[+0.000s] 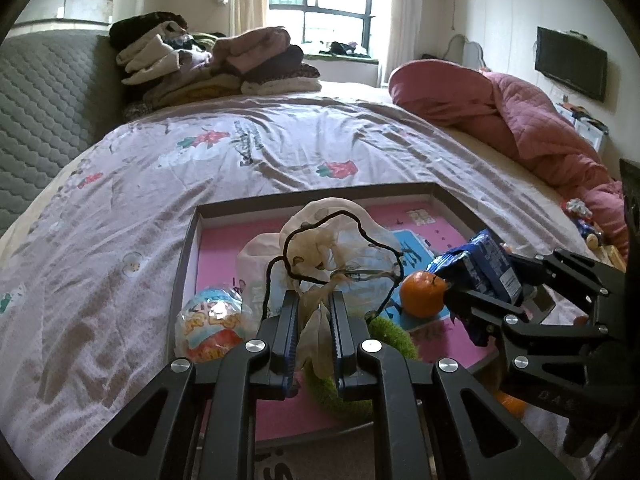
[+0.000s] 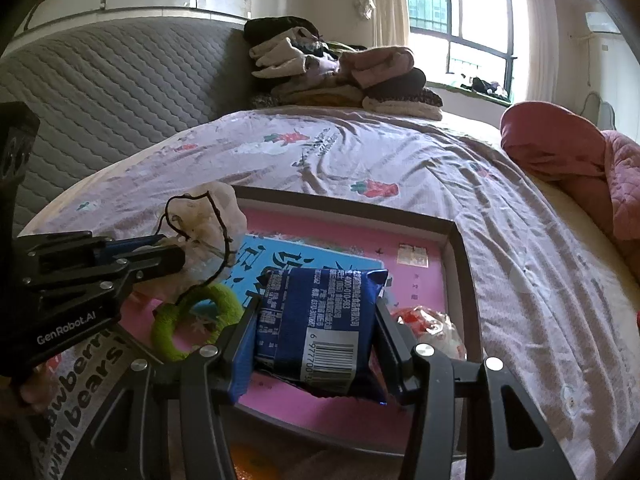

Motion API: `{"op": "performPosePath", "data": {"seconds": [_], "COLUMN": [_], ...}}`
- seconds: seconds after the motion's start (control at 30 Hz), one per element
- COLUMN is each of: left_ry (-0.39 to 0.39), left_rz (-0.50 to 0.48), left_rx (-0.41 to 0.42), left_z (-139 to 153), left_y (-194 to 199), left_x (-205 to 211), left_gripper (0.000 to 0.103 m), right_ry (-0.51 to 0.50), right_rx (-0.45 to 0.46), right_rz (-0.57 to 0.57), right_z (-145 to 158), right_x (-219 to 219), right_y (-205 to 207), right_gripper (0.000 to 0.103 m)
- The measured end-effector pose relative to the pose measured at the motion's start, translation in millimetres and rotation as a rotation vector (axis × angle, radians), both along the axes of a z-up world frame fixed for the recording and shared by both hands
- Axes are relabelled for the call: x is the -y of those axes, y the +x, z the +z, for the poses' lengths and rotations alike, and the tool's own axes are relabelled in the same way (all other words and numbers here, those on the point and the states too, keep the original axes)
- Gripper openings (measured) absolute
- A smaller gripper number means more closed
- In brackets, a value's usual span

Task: Organize objects
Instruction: 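Lower the mesh bag into the tray and open the left tool while the right tool lowers the blue packet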

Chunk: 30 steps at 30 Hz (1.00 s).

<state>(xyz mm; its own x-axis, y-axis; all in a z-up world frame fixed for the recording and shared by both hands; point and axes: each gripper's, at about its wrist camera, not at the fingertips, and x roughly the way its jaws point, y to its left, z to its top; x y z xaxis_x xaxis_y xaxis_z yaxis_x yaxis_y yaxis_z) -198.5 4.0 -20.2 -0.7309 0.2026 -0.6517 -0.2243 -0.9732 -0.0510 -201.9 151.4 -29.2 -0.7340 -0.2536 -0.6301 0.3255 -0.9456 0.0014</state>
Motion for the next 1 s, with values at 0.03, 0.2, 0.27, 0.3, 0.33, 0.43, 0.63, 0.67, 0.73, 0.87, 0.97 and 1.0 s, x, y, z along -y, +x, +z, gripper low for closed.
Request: {"op": "performPosePath", "data": {"seconds": [0.03, 0.2, 0.27, 0.3, 0.33, 0.43, 0.63, 0.67, 0.73, 0.87, 0.97, 1.0], "left_ry": [0.0, -0.009, -0.008, -0.01, -0.014, -0.02, -0.027, -0.029, -0.031, -0.028, -0.029, -0.029], "left_rz": [-0.001, -0.002, -0.004, -0.004, -0.006, -0.01, -0.016, -0.017, -0.017, -0.018, -0.015, -0.016], "left_rx": [0.001, 0.012, 0.02, 0.022, 0.028, 0.039, 0.06, 0.062, 0.066, 0.069, 0.071, 0.071], "left_z": [0, -3, -5, -7, -8, -11, -15, -15, -16, -16, -16, -16], "left_y": [0, -1, -2, -2, -3, -5, -7, -7, -8, -8, -7, -7], "left_x": [0, -2, -3, -4, -4, -6, -8, -8, -8, -8, -8, -8], "left_gripper": [0.015, 0.015, 0.016, 0.016, 0.016, 0.017, 0.018, 0.019, 0.021, 0.022, 0.024, 0.025], "right_ry": [0.001, 0.004, 0.004, 0.003, 0.004, 0.003, 0.012, 0.015, 0.02, 0.023, 0.025, 0.023], "right_rx": [0.001, 0.005, 0.006, 0.008, 0.011, 0.022, 0.04, 0.044, 0.046, 0.051, 0.06, 0.069], "right_rz": [0.002, 0.004, 0.003, 0.003, 0.002, 0.004, 0.009, 0.011, 0.014, 0.015, 0.012, 0.01], "right_z": [0, -1, -1, -2, -3, -4, -10, -10, -12, -14, -15, -16], "right_x": [0, 1, 1, 1, 1, 2, 5, 5, 6, 7, 6, 6], "right_y": [0, 1, 1, 1, 2, 3, 3, 3, 4, 4, 3, 3], "right_gripper": [0.052, 0.052, 0.052, 0.052, 0.052, 0.052, 0.052, 0.052, 0.052, 0.052, 0.052, 0.052]}}
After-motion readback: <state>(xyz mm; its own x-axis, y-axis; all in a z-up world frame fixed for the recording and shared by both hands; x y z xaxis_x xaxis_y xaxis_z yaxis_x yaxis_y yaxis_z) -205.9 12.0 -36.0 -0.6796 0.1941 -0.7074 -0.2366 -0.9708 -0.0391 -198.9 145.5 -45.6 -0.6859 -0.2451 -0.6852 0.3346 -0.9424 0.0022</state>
